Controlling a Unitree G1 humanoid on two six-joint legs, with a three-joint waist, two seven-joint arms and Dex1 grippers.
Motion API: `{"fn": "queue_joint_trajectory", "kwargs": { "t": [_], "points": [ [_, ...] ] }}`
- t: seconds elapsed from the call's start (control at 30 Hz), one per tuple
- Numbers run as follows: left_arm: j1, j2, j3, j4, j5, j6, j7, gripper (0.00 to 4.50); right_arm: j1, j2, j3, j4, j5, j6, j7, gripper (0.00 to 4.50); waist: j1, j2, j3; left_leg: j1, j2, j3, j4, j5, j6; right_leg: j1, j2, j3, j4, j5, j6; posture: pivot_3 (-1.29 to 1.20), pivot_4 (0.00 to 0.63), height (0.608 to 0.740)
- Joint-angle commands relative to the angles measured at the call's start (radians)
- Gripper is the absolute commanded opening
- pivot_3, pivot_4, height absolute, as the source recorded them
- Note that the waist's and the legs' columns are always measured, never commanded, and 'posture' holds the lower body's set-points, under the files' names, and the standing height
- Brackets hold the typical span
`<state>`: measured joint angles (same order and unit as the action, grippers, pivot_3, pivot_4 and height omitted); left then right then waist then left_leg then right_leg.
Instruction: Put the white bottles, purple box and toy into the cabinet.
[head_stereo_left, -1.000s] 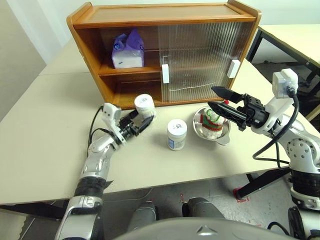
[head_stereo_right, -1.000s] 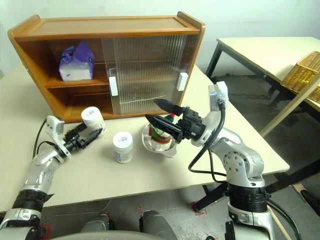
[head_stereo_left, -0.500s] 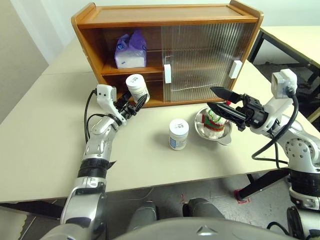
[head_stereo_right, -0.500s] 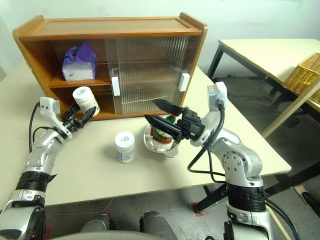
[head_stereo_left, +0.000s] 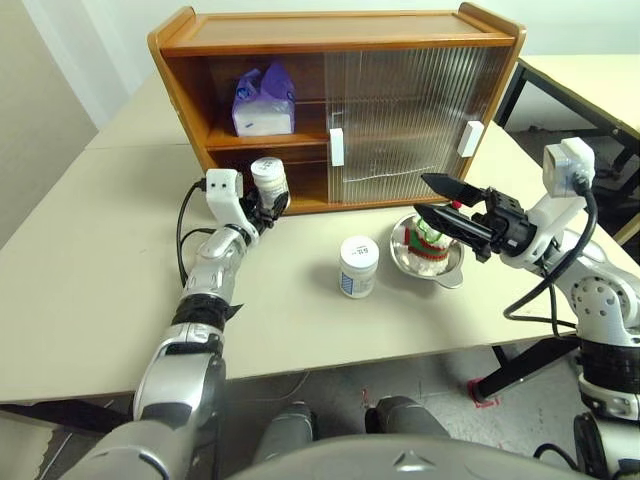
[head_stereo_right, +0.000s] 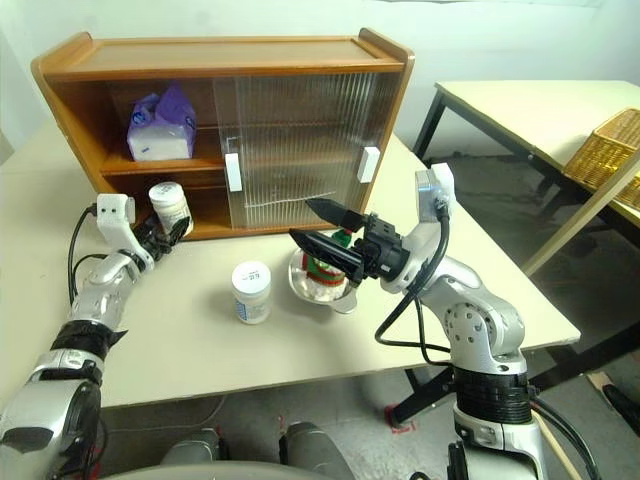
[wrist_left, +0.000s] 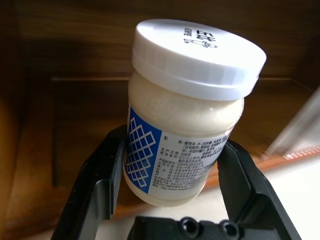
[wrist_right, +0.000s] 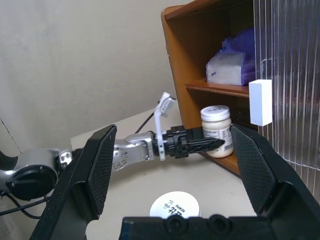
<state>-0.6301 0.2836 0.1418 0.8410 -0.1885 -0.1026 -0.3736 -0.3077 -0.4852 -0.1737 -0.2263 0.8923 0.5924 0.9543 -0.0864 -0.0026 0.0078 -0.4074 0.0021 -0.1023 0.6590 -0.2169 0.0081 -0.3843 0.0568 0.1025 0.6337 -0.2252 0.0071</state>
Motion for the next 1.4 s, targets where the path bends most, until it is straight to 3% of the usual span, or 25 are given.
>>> {"fn": "queue_joint_trajectory", "kwargs": {
  "t": [0.03,0.43,1.1,1.23,1.4],
  "points": [
    [-0.063,-0.022,0.002,0.076,0.033,-0.059,0.059,3.06,-0.011,-0.004,0.003,-0.009,-0.004,-0.004,-0.002,4.50,0.000,0.000,0.000,0.000,0.000,0.000,0.000,0.000,0.000,0.000,0.000,0.000,0.000,0.000,0.000,-0.18,0.000,0.740],
    [-0.191,-0.060,0.019,0.315,0.080,-0.117,0.227,3.06,-0.011,-0.012,-0.003,-0.020,0.002,0.005,-0.011,4.50,-0.010,-0.001,0.000,0.000,-0.014,0.001,0.001,0.003,0.006,0.002,0.001,0.000,-0.001,0.002,0.006,-0.20,0.002,0.740],
    [-0.248,-0.077,0.020,0.413,0.101,-0.126,0.263,3.06,0.024,-0.036,-0.021,-0.066,0.029,0.013,-0.046,4.50,-0.045,-0.002,0.001,0.000,-0.023,0.002,0.000,0.005,0.010,0.002,-0.003,0.000,-0.002,0.002,0.012,-0.24,0.008,0.740],
    [-0.250,-0.081,0.022,0.413,0.102,-0.136,0.243,4.44,0.029,-0.035,-0.020,-0.074,0.032,0.014,-0.054,4.50,-0.052,-0.002,0.002,-0.001,-0.025,0.002,0.000,0.005,0.011,0.002,-0.004,0.001,-0.002,0.002,0.013,-0.24,0.010,0.740],
    [-0.244,-0.083,0.041,0.392,0.083,-0.183,0.213,4.48,0.025,-0.031,-0.014,-0.070,0.031,0.014,-0.057,4.50,-0.056,-0.002,0.002,-0.001,-0.025,0.001,0.000,0.005,0.010,0.002,-0.005,0.001,-0.003,0.002,0.013,-0.23,0.015,0.740]
  ]
}}
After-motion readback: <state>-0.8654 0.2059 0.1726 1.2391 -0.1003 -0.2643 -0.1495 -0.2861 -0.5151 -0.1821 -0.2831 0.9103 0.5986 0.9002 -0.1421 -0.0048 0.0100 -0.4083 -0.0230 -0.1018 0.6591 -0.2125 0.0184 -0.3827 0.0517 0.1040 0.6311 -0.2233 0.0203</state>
